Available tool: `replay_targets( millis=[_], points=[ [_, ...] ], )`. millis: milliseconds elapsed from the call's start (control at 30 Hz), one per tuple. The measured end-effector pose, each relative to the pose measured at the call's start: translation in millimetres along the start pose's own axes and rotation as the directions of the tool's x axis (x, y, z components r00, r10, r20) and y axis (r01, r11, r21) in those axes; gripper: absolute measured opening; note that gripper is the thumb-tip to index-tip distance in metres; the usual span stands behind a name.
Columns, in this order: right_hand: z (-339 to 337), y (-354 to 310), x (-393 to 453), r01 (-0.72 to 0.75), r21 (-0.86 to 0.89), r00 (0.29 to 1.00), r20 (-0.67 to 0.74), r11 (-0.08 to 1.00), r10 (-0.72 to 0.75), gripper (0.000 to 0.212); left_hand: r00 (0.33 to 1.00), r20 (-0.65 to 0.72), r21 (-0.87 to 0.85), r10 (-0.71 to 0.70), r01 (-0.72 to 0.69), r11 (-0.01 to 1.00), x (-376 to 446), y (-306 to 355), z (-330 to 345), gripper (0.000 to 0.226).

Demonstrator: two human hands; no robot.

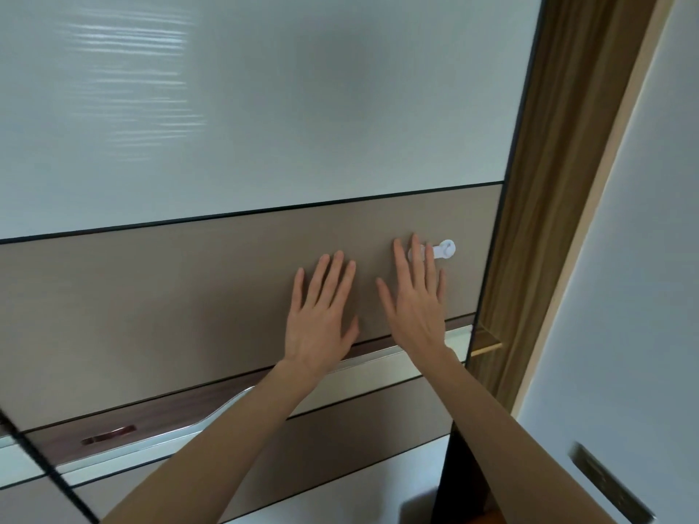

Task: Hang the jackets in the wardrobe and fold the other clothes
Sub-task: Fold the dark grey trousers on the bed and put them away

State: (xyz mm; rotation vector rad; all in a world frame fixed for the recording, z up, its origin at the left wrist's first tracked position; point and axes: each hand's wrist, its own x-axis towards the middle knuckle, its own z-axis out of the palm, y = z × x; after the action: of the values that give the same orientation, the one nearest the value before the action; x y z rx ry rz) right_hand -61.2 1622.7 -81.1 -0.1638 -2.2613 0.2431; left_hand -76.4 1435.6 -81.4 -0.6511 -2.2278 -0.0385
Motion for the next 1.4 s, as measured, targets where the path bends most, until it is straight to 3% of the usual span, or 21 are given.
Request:
replay_targets(
  millis=[133,867,1233,1400],
  points=[
    [3.7,-12.2,0.2,0.079,0.054,0.997,0.003,0.995,-0.079,0.064,1.000,-0.009,-0.010,-0.015,0.015,1.000,2.3,-0.1,0.1,0.090],
    [14.9,13.6,-3.5,-0.181,0.231,0.983,0.084,0.956,0.166,0.070,1.000,-0.015,-0.060,0.003,-0.004,0.998,-8.7,0.3,8.7,0.087],
    [-1.4,12.5,-5.5,-0.143,0.193,0.974,0.199,0.971,0.104,0.070,0.999,0.031,-0.025,0.012,-0.011,1.000,-17.2,-9.3,4.9,0.088],
    [-27.8,4.6,-6.6,-0.151,0.185,0.966,0.238,0.971,0.105,0.067,0.998,0.049,-0.150,0.025,-0.017,0.988,-19.6,-10.3,-14.4,0.080]
  ],
)
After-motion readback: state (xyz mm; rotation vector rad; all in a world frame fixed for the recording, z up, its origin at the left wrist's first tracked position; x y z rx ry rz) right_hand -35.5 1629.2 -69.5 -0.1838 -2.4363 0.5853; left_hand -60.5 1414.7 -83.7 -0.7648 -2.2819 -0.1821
